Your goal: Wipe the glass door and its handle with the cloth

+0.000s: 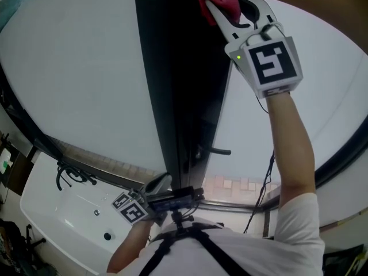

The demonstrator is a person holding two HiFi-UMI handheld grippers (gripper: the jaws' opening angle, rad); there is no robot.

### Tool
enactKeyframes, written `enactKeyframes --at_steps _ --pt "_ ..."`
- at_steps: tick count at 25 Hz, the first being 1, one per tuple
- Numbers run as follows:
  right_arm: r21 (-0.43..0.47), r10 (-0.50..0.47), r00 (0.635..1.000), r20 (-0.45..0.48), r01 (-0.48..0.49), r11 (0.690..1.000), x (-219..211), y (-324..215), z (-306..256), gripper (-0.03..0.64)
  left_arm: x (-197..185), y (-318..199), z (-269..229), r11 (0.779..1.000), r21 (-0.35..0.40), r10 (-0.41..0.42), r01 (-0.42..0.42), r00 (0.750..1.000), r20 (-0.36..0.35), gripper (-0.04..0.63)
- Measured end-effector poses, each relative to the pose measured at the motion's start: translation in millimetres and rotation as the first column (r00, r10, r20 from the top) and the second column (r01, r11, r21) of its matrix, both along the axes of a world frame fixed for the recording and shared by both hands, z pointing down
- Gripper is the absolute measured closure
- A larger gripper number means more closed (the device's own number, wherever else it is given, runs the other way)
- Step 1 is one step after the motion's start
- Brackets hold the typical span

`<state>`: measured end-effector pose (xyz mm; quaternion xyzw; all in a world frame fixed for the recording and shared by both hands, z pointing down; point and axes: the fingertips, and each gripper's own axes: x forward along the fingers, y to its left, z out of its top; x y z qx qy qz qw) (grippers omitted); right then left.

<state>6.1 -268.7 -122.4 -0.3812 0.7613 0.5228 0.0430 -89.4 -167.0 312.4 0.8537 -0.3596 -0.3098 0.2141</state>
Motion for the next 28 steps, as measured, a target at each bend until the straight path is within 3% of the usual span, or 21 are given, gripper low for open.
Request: enactKeyframes --at_steps 17,28 --pt "-0.098 0.038 0.994 -0.103 -0.048 0.994 -7 -5 54 0.515 14 16 8 0.999 -0.03 0.026 -0.026 1.0 -0.002 0.603" --pt "-0.119 0.053 0.993 -0.109 -0.066 0.991 -7 -5 78 0.515 21 28 13 0.998 -0.057 0.032 -0.033 0.999 -0.006 0.603"
